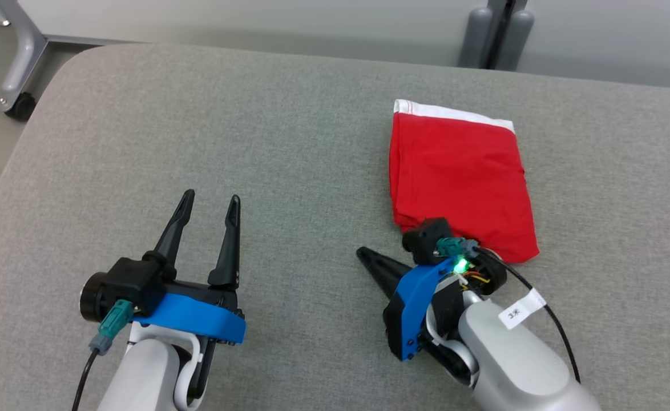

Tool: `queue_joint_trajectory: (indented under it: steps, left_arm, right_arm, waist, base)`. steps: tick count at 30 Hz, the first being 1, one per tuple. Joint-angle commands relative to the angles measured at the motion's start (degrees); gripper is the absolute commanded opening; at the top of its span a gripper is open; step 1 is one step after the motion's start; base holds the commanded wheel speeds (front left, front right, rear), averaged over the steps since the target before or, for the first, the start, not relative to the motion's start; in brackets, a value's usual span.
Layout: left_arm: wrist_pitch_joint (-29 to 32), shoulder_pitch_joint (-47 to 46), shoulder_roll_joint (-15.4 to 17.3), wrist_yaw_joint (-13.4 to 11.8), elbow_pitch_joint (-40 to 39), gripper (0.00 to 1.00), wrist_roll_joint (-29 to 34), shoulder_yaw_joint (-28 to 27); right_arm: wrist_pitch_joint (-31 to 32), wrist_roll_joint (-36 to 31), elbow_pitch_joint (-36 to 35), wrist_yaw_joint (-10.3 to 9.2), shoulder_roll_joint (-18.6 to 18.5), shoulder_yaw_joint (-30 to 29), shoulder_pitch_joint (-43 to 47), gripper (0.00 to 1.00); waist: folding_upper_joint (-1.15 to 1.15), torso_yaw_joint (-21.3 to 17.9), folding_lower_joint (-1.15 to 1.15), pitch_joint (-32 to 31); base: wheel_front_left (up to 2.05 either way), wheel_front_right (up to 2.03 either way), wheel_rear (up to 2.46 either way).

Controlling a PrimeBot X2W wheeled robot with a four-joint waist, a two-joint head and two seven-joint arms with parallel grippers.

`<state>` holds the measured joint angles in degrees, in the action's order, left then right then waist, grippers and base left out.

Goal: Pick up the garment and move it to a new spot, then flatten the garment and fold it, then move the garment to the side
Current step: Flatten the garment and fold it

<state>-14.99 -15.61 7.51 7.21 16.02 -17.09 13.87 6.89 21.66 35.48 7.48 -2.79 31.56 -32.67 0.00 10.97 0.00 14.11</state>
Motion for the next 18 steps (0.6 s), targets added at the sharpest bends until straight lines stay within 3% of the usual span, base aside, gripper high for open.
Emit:
queue_joint_trajectory:
  steps: [1, 4, 5, 6, 9, 18]
  left_arm:
    - [-0.3, 0.7, 0.4, 0.4, 0.2, 1.00, -0.3, -0.5]
    - [-0.3, 1.9, 0.5, 0.4, 0.5, 1.00, 0.1, -1.8]
    - [-0.3, 2.3, 0.5, 0.3, 0.5, 1.00, 0.2, -2.4]
    - [-0.3, 2.8, 0.5, 0.2, 0.5, 1.00, 0.3, -3.0]
    - [-0.3, 3.9, 0.6, -0.3, 0.4, 1.00, 0.4, -4.3]
    - [-0.3, 8.8, 0.5, -1.3, -0.7, 1.00, 0.7, -10.3]
  right_arm:
    - [-0.7, 1.7, -0.8, 0.03, -0.2, 2.0, 0.5, 0.00]
    - [-3.8, 2.8, -2.5, 0.03, -0.2, 2.7, 0.7, 0.00]
    - [-4.9, 2.5, -3.2, 0.03, -0.2, 2.6, 0.9, 0.28]
    - [-5.9, 2.2, -3.8, 0.03, -0.2, 1.8, 1.4, 1.00]
    - [-7.9, 1.1, -5.7, 0.03, -0.3, -0.7, 2.6, 1.00]
    - [-11.4, -7.8, -20.3, 0.03, -0.1, -21.6, 15.7, 1.00]
  waist:
    - [0.00, -0.8, 0.00, -0.9]
    - [0.00, -2.3, 0.00, -2.2]
    - [0.00, -3.1, 0.00, -2.7]
    - [0.00, -3.8, 0.00, -3.3]
    - [0.00, -5.5, 0.00, -4.3]
    - [0.00, -12.9, 0.00, -7.2]
  base:
    - [0.00, 0.00, 0.00]
    - [0.00, 0.00, 0.00]
    - [0.00, 0.00, 0.00]
    - [0.00, 0.00, 0.00]
    - [0.00, 0.00, 0.00]
    - [0.00, 0.00, 0.00]
